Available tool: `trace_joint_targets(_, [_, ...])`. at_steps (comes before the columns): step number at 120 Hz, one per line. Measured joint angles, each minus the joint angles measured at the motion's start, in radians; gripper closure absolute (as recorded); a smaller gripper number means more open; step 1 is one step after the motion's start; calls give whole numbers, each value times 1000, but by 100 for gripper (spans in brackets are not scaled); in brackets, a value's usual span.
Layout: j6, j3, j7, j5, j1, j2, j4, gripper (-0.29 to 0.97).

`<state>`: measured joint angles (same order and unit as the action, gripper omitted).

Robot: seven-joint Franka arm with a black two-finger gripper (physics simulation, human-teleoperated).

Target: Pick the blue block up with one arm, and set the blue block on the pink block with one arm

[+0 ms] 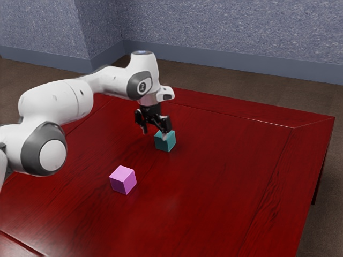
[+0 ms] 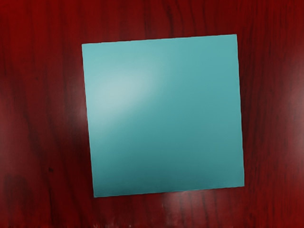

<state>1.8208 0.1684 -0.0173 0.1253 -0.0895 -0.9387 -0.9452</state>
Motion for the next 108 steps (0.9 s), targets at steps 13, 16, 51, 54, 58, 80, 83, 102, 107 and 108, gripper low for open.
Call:
trace_joint_targets(13, [-10, -6, 16, -3, 0, -2, 1, 0])
trace_joint_targets(16, [-11, -11, 19, -3, -2, -5, 5, 0])
trace_joint_targets(51, [99, -17, 41, 3, -11, -69, 100, 0])
trace_joint_targets(54, [117, -17, 41, 3, -12, -82, 113, 0])
trace_joint_targets(58, [140, -17, 40, 4, -12, -95, 132, 0])
trace_joint_targets(80, [227, -16, 36, 3, 22, -94, 154, 0])
trace_joint_targets(83, [233, -15, 36, -4, 24, -90, 136, 0])
trace_joint_targets(102, [221, -18, 43, -80, 15, -59, 35, 0])
trace_joint_targets(107, [213, -18, 45, -91, 14, -58, 31, 0])
trace_joint_targets(108, [211, -18, 46, -93, 14, -57, 30, 0])
